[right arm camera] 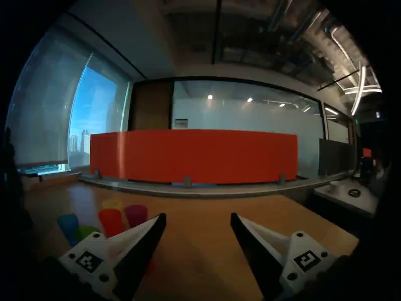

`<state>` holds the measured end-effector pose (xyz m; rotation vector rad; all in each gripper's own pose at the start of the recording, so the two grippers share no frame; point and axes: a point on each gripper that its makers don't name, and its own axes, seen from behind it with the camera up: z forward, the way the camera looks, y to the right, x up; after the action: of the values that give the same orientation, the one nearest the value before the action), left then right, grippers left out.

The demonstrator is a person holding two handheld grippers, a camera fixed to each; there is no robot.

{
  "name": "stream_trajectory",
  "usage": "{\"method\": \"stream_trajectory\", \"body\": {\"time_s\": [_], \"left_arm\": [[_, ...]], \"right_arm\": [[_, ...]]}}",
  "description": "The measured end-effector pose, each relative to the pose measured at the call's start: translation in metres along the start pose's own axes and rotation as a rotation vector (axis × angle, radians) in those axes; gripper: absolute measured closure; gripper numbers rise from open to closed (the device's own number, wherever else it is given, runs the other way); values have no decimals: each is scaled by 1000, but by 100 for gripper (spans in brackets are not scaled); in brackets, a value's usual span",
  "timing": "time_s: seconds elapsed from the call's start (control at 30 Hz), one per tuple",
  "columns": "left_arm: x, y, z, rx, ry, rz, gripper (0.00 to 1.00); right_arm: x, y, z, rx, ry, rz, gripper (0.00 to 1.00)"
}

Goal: Pour water

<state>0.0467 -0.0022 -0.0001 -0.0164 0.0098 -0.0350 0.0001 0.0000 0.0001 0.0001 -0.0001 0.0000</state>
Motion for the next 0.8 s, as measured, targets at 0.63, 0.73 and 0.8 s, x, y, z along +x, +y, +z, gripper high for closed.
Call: {"method": "stream_trajectory", "body": {"time_s": [0.63,0.73,0.8], "left_arm": [[115,18,24,-99,-9,20,0],[126,23,26,-123,-14,31,0],[132,26,27,-138,-22,37,0]], "right_arm": [[83,-9,27,102,-39,25,1],[97,-9,30,115,-42,39,1],[104,-9,31,126,-47,46,1]]}}
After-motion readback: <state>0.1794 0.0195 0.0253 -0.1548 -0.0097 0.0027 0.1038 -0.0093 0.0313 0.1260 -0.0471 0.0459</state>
